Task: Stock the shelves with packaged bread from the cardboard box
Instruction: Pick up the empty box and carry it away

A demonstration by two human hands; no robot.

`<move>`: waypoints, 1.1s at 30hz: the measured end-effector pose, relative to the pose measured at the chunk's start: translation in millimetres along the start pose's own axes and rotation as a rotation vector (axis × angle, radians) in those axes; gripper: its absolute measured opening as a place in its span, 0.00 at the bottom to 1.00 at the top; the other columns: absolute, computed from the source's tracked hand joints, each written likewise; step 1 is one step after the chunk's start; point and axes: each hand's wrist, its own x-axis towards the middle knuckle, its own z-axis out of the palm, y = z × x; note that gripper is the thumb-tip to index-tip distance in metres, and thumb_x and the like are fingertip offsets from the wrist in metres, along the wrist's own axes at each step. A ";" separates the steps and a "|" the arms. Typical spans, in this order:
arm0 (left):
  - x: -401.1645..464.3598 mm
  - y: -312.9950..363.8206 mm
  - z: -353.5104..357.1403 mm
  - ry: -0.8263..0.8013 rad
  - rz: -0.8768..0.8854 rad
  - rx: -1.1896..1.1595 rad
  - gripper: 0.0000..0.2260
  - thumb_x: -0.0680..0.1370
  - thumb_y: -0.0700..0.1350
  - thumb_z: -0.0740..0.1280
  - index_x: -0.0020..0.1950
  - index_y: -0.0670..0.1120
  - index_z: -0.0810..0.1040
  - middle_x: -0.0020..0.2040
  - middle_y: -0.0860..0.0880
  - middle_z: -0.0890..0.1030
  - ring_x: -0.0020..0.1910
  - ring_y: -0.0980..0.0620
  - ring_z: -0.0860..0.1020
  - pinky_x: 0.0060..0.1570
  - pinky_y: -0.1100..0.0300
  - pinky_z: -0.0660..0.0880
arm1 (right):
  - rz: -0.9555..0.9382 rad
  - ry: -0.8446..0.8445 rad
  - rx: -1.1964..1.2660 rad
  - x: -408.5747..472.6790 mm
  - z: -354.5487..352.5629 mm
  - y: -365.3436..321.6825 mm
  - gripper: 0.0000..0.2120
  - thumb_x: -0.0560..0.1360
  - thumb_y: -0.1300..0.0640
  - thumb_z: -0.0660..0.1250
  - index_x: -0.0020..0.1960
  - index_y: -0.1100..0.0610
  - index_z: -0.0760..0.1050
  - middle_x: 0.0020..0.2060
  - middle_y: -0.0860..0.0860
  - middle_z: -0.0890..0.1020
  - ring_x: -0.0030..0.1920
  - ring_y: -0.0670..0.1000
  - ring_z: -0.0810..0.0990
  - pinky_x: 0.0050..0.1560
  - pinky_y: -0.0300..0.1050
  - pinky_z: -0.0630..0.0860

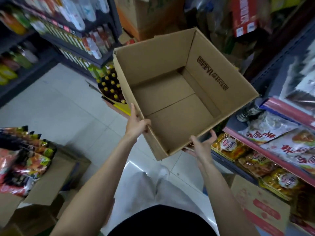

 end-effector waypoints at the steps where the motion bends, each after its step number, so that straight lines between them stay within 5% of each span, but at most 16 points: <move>1: 14.9 13.3 3.9 -0.033 -0.023 0.005 0.46 0.69 0.39 0.70 0.77 0.61 0.45 0.58 0.48 0.76 0.40 0.45 0.81 0.44 0.46 0.81 | 0.001 0.017 0.008 10.9 4.0 -8.6 0.37 0.75 0.70 0.61 0.72 0.43 0.47 0.69 0.60 0.62 0.53 0.57 0.78 0.39 0.44 0.81; 5: 77.8 51.3 24.6 -0.119 -0.041 0.003 0.49 0.59 0.43 0.69 0.75 0.64 0.50 0.44 0.45 0.83 0.38 0.42 0.83 0.42 0.45 0.81 | 0.016 0.080 0.030 57.6 18.2 -36.4 0.37 0.76 0.66 0.63 0.69 0.38 0.46 0.69 0.61 0.64 0.55 0.58 0.77 0.38 0.42 0.81; 8: 121.2 83.7 37.0 -0.202 -0.026 -0.024 0.48 0.64 0.38 0.69 0.76 0.64 0.49 0.58 0.47 0.79 0.44 0.39 0.82 0.43 0.42 0.81 | 0.008 0.121 0.048 96.5 32.7 -54.8 0.37 0.75 0.65 0.64 0.68 0.36 0.47 0.69 0.60 0.65 0.57 0.61 0.78 0.38 0.42 0.81; 12: 187.3 121.4 44.2 -0.277 -0.019 -0.026 0.47 0.70 0.34 0.68 0.77 0.63 0.45 0.47 0.48 0.83 0.49 0.38 0.82 0.48 0.40 0.79 | -0.007 0.195 0.094 145.8 62.5 -76.7 0.37 0.76 0.65 0.63 0.72 0.41 0.46 0.68 0.59 0.67 0.58 0.62 0.78 0.49 0.52 0.81; 18: 285.0 191.1 55.1 -0.401 0.046 -0.021 0.45 0.72 0.33 0.67 0.77 0.61 0.46 0.62 0.49 0.78 0.51 0.45 0.81 0.47 0.51 0.80 | -0.092 0.359 0.210 216.6 115.9 -123.2 0.36 0.73 0.64 0.66 0.67 0.37 0.51 0.63 0.58 0.72 0.56 0.63 0.78 0.44 0.56 0.82; 21: 324.3 234.8 70.5 -0.456 0.124 -0.004 0.44 0.71 0.33 0.67 0.77 0.60 0.47 0.57 0.55 0.77 0.47 0.51 0.81 0.44 0.55 0.81 | -0.146 0.417 0.259 248.2 131.6 -157.0 0.36 0.73 0.64 0.66 0.69 0.38 0.50 0.60 0.57 0.74 0.55 0.63 0.80 0.46 0.59 0.81; 23: 347.9 261.1 84.2 -0.515 0.160 -0.015 0.45 0.68 0.35 0.69 0.76 0.62 0.50 0.55 0.56 0.76 0.48 0.52 0.80 0.48 0.47 0.81 | -0.163 0.460 0.259 270.7 137.4 -177.6 0.36 0.73 0.63 0.66 0.68 0.37 0.50 0.59 0.56 0.75 0.54 0.62 0.80 0.46 0.60 0.81; 30: 423.5 333.9 149.9 -0.549 0.186 0.043 0.41 0.72 0.38 0.67 0.76 0.64 0.49 0.60 0.54 0.74 0.57 0.47 0.77 0.59 0.46 0.76 | -0.210 0.511 0.280 358.1 138.2 -235.9 0.37 0.71 0.61 0.67 0.66 0.33 0.50 0.70 0.57 0.64 0.59 0.65 0.76 0.39 0.49 0.82; 33: 457.4 357.3 188.4 -0.510 0.190 0.072 0.39 0.73 0.42 0.67 0.74 0.68 0.50 0.66 0.51 0.74 0.59 0.46 0.77 0.60 0.44 0.74 | -0.221 0.536 0.301 406.9 130.0 -265.3 0.38 0.68 0.60 0.68 0.67 0.35 0.52 0.68 0.56 0.61 0.57 0.65 0.75 0.42 0.58 0.82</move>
